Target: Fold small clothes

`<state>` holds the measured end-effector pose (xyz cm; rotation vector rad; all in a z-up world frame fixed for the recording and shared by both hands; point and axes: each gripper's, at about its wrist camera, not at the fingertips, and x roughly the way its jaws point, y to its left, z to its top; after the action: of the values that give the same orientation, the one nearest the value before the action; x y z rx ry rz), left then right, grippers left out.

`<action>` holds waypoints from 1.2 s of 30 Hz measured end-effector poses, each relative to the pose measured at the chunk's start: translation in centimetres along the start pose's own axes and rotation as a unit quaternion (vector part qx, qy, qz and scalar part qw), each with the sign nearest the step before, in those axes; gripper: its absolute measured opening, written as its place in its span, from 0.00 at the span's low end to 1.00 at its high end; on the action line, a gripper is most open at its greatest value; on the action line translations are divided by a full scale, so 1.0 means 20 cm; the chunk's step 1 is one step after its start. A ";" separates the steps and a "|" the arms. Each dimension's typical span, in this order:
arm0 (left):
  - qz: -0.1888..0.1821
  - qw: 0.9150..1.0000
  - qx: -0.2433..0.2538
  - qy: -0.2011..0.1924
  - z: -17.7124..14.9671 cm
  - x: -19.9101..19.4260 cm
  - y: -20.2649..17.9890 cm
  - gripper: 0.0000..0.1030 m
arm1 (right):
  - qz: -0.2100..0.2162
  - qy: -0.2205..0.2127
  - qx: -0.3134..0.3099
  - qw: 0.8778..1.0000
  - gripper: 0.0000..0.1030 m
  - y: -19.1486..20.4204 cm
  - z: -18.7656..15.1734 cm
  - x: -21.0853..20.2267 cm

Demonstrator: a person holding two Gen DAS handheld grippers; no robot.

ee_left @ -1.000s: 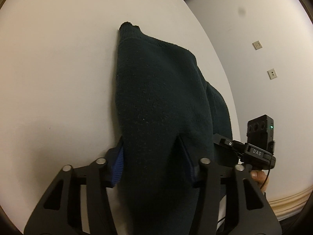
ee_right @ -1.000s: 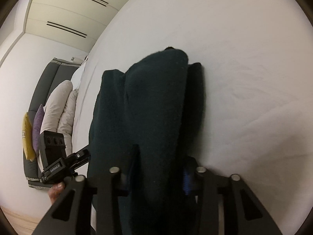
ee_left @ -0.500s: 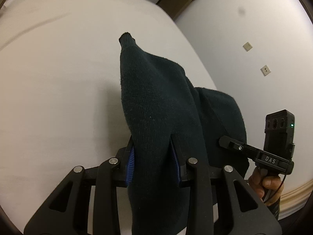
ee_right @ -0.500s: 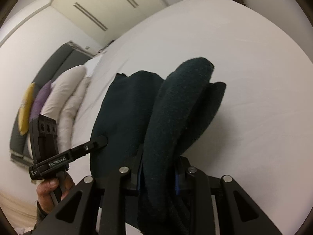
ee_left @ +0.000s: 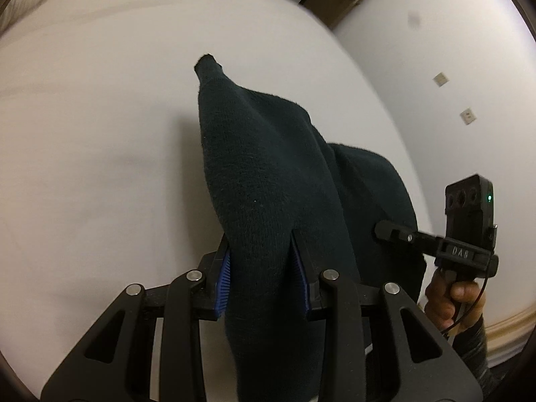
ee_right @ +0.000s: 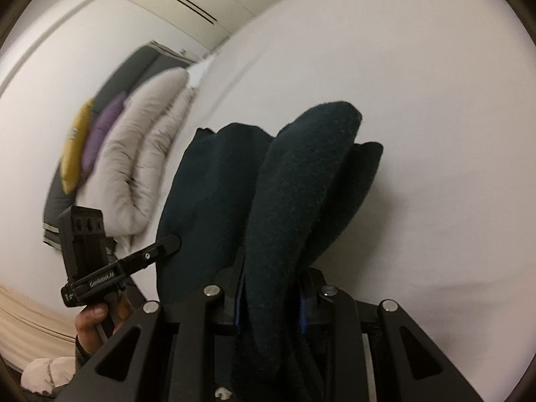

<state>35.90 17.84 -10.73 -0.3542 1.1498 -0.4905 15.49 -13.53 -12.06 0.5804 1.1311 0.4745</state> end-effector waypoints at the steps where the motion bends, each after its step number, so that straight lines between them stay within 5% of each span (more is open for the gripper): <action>1: 0.007 1.000 -0.007 0.004 -0.03 0.04 0.03 0.33 | -0.011 0.000 0.008 1.000 0.27 -0.03 -0.04 0.03; 4: -0.018 0.999 -0.037 -0.017 -0.08 0.08 0.12 0.44 | 0.010 -0.013 0.041 0.999 0.36 -0.18 -0.10 0.07; 6: -0.003 0.999 -0.033 -0.025 -0.09 0.09 0.11 0.54 | 0.043 -0.032 0.061 0.997 0.38 -0.25 -0.14 0.06; 9: 0.014 0.999 -0.009 -0.038 -0.08 0.11 0.02 0.56 | 0.054 -0.049 0.064 0.995 0.39 -0.24 -0.15 0.07; 15: 0.047 0.996 0.000 -0.082 -0.09 -0.03 0.03 0.57 | 0.052 -0.071 0.077 0.993 0.49 -0.24 -0.19 -0.01; 19: 0.099 0.984 0.037 -0.145 -0.16 -0.27 -0.04 0.65 | 0.010 -0.109 0.081 0.991 0.62 -0.22 -0.25 -0.15; 21: 0.145 0.963 0.075 -0.215 -0.18 -0.45 -0.14 0.73 | -0.028 -0.140 0.064 0.988 0.62 -0.17 -0.29 -0.26; 22: 0.165 0.950 0.094 -0.246 -0.21 -0.52 -0.21 0.87 | -0.052 -0.160 0.054 0.984 0.62 -0.14 -0.31 -0.31; 24: 0.230 0.905 0.129 -0.334 -0.27 -0.67 -0.35 1.00 | -0.099 -0.206 0.022 0.973 0.66 -0.04 -0.35 -0.43; 27: 0.288 0.837 0.181 -0.429 -0.41 -0.87 -0.51 1.00 | -0.142 -0.273 -0.032 0.951 0.85 0.13 -0.43 -0.61; 29: 0.320 0.808 0.202 -0.451 -0.48 -0.94 -0.62 1.00 | -0.160 -0.316 -0.061 0.933 1.00 0.24 -0.48 -0.70; 30: 0.341 0.804 0.199 -0.445 -0.52 -0.97 -0.64 1.00 | -0.170 -0.349 -0.082 0.918 1.00 0.32 -0.52 -0.76; 32: 0.366 0.813 0.199 -0.407 -0.54 -0.99 -0.68 1.00 | -0.183 -0.389 -0.114 0.896 1.00 0.44 -0.56 -0.84; 36: 0.333 0.849 0.165 -0.376 -0.57 -1.04 -0.70 1.00 | -0.203 -0.425 -0.167 0.866 1.00 0.65 -0.62 -0.96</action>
<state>16.05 17.17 8.26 0.1695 0.3472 0.0899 -3.66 -13.37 5.99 0.1811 0.2819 0.0108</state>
